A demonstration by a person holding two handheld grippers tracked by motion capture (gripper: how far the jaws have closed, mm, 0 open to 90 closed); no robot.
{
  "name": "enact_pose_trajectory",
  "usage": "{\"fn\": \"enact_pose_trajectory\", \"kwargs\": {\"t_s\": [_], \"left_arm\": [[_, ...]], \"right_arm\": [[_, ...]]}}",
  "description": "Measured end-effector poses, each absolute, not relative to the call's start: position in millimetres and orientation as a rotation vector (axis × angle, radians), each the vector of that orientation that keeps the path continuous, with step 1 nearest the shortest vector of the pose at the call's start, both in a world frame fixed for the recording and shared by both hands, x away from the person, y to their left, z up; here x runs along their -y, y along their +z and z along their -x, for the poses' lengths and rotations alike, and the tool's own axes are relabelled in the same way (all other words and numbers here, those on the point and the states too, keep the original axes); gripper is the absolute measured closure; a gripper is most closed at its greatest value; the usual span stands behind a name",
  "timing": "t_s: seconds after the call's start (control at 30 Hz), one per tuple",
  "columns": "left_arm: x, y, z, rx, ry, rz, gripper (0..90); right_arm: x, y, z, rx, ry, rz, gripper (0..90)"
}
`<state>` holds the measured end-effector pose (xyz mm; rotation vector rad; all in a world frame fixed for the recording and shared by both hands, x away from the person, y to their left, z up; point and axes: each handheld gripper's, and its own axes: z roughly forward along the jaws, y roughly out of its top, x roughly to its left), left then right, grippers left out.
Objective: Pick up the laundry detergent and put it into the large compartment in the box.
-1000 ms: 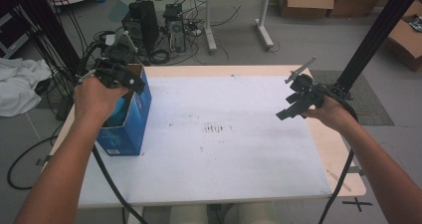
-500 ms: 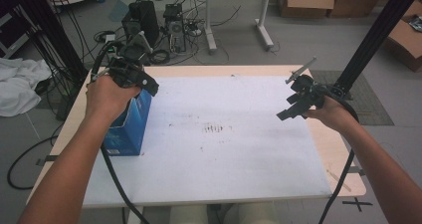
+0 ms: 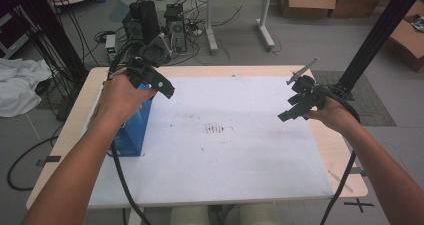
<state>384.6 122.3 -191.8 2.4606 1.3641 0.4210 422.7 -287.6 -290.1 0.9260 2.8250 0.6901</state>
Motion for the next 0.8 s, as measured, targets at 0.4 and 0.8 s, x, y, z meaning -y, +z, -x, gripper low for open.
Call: {"fn": "enact_pose_trajectory", "kwargs": {"t_s": [0.4,0.8], "left_arm": [[-84.0,-197.0,-388.1,-1.184,0.373,-2.562,20.1],[-55.3,-212.4,-388.3,-1.014,0.292,-2.657,20.5]], "right_arm": [[286.0,-291.3,-422.8,-2.833,0.679,-0.927,17.5],[282.8,-292.9,-422.7,-2.840,0.679,-0.922,17.4]]}}
